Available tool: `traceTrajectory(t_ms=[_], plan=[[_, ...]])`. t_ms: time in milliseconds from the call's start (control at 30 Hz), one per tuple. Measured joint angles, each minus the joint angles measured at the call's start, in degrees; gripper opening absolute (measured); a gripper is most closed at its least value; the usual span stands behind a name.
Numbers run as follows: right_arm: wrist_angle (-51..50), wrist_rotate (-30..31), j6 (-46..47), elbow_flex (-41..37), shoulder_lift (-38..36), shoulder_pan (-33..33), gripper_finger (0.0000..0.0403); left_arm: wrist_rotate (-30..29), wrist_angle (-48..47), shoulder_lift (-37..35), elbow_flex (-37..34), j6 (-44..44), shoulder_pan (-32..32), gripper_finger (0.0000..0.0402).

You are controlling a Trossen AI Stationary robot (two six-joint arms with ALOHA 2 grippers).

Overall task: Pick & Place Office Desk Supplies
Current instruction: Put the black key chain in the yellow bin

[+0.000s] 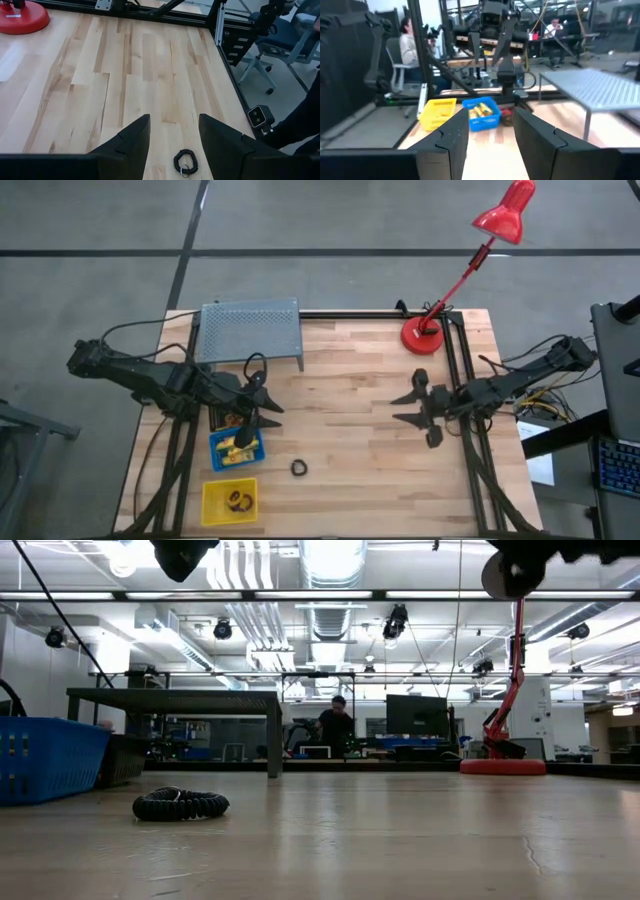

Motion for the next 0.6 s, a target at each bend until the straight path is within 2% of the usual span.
traceTrajectory(t_ms=[100,300,433,600], plan=[[-0.12,-2.73,4.77,-5.41,-5.84,0.04,0.0141,0.0,-0.11,0.0,0.0,0.0,0.0,0.0174],[0.0,-3.06,8.98,-14.29,-14.16,0.05,0.0131,0.0,-0.14,0.0,0.0,0.0,0.0,0.0174],[0.28,-2.62,12.54,-17.03,-17.67,0.04,0.0125,0.0,-0.14,0.0,0.0,0.0,0.0,0.0174],[1.42,-2.47,12.6,-17.52,-19.41,0.0,0.0119,0.0,-0.17,0.0,0.0,0.0,0.0,0.0174]])
